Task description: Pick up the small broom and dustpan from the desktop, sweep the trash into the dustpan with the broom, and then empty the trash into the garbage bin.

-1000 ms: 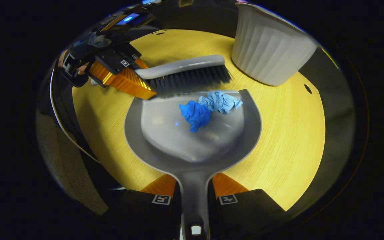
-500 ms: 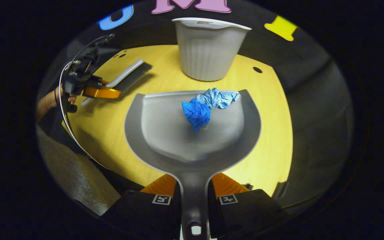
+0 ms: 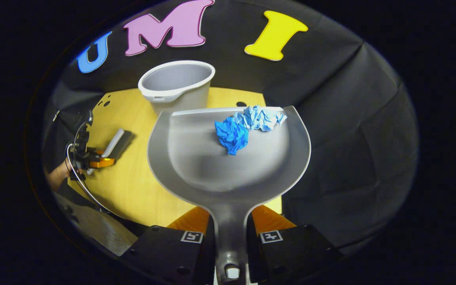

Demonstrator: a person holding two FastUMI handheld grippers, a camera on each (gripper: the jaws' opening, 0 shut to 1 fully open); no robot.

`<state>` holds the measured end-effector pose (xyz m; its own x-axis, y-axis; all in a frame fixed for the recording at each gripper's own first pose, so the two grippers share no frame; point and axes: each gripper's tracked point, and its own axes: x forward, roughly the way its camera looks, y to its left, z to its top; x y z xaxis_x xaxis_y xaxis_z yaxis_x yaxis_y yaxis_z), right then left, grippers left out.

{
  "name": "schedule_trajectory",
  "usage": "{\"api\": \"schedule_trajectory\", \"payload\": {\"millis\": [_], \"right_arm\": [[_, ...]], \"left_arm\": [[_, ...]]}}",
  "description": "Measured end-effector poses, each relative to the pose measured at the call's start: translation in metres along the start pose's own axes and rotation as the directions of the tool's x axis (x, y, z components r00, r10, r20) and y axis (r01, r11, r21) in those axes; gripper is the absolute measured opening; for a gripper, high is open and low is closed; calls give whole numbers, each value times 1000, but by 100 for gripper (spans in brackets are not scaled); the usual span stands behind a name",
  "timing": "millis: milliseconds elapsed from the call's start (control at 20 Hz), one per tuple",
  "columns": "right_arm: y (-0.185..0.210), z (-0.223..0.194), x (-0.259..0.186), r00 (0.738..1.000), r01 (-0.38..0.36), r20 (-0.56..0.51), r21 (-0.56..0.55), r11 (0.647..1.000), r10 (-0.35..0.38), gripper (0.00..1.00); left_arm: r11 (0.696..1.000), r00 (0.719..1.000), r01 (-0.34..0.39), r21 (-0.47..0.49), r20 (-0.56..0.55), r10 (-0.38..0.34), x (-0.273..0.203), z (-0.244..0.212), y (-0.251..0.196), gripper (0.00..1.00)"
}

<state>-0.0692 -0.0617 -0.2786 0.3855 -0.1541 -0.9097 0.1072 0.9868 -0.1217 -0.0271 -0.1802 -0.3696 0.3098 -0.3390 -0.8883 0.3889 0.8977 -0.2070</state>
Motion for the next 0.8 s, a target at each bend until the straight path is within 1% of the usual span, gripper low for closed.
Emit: {"api": "schedule_trajectory", "payload": {"millis": [50, 100, 150, 300, 350, 400, 450, 550, 600, 650, 700, 750, 800], "right_arm": [[1, 12, -1, 1000, -1, 13, 1, 1000, 1, 37], [1, 23, 3, 1000, -1, 24, 3, 1000, 1, 37], [-4, 44, 3, 1000, 0, 27, -6, 1000, 0, 37], [-14, 94, 10, 1000, 15, 28, -74, 997, -13, 37], [-14, 106, 12, 1000, 15, 23, -97, 995, -13, 37], [-14, 117, 16, 1000, 16, 23, -111, 994, -13, 37], [-11, 126, 20, 1000, 12, 15, -122, 992, -10, 37], [-8, 145, 29, 1000, 21, 11, -159, 987, -20, 37], [-7, 152, 32, 1000, 31, 7, -184, 982, -30, 37], [-6, 159, 35, 999, 45, 0, -214, 976, -46, 37], [-5, 165, 38, 998, 58, -6, -249, 967, -61, 37], [-2, 171, 41, 998, 60, -19, -282, 958, -68, 37], [4, 173, 43, 997, 54, -39, -315, 948, -70, 37]], "left_arm": [[1000, 1000, -1, -2, -6, 1, 2, -2, -1, 27], [1000, 1000, -3, -7, -10, 3, 3, -5, -1, 30], [1000, 1000, -4, -16, -19, 3, 5, -8, 0, 30], [999, 999, -16, -44, -42, 14, 9, -18, 6, 27], [999, 1000, -12, -47, -26, 10, 10, -17, 5, 28], [999, 999, -16, -48, -32, 15, 9, -19, 6, 31], [999, 1000, -15, -45, -28, 13, 8, -19, 5, 27], [999, 1000, -15, -43, -23, 14, 10, -20, 5, 27], [999, 1000, -15, -43, -25, 14, 10, -20, 5, 31], [999, 1000, -13, -43, -21, 12, 10, -21, 5, 30], [999, 1000, -13, -41, -23, 12, 10, -21, 5, 27], [999, 1000, -13, -39, -23, 13, 9, -22, 5, 31], [999, 1000, -14, -37, -23, 14, 8, -22, 6, 27]]}}
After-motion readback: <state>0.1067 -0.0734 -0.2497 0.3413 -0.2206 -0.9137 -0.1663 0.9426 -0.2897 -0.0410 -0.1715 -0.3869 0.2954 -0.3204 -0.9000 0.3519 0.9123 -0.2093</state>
